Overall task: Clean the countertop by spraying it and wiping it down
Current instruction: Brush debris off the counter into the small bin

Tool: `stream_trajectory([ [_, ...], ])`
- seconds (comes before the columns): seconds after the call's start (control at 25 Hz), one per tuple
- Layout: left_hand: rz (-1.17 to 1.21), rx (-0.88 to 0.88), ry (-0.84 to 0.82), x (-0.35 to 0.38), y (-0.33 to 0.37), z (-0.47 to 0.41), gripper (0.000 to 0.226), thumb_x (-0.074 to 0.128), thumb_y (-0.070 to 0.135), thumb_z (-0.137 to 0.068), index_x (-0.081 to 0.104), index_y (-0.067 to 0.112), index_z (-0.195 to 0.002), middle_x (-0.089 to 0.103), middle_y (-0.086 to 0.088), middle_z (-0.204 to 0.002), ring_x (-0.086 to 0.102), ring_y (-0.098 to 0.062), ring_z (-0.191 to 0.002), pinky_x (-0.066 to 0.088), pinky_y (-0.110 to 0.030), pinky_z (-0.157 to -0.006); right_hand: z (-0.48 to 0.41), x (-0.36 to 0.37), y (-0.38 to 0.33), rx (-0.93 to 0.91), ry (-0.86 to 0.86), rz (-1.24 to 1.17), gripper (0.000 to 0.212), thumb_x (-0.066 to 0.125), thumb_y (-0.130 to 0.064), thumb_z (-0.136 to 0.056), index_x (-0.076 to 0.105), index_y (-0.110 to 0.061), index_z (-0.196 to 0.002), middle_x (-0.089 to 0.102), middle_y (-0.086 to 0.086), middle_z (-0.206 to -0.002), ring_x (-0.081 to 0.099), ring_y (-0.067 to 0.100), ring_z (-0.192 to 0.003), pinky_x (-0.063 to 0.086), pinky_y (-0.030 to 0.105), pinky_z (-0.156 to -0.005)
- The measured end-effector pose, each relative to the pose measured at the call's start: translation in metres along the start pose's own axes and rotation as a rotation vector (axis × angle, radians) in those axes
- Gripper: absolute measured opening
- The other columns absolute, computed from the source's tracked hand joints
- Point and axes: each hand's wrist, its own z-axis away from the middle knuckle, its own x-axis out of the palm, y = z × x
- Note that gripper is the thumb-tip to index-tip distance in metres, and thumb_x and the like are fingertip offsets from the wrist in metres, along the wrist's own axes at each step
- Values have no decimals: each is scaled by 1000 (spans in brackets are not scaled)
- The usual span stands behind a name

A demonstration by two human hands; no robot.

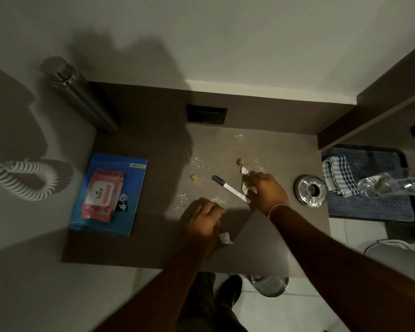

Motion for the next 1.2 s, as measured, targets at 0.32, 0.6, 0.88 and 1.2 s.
stream_trajectory([
  [0.32,-166,111,-311,39,16,41,71,84,24,-73,53,36,-135,45,-2,-148,50,-27,-131,55,-45,-97,-35,-27,-7,49,239,-173,38,71,-26,-89,67,-14,-125,62,11,-130,57,36,-121,51,43,-97],
  [0.6,-268,178,-412,53,-6,61,107,90,35,-58,37,33,-150,40,-7,-151,38,-34,-135,45,-50,-106,-66,-27,-27,-71,6,-4,25,66,-24,-90,69,-25,-116,71,2,-121,68,28,-113,59,43,-91],
  [0.88,-175,2,-161,31,-7,30,56,72,27,-82,51,34,-133,56,-2,-126,59,-25,-112,57,-39,-85,-58,-17,-32,-65,76,-59,10,75,-10,-84,67,-13,-90,72,14,-110,70,38,-96,58,40,-83],
  [1.2,-182,-350,163,-34,-59,-81,32,39,52,-98,57,26,-101,59,1,-95,55,-15,-86,53,-36,-74,-29,-19,-24,105,166,-314,12,74,-13,-83,67,-12,-92,70,11,-107,67,34,-95,57,41,-87],
])
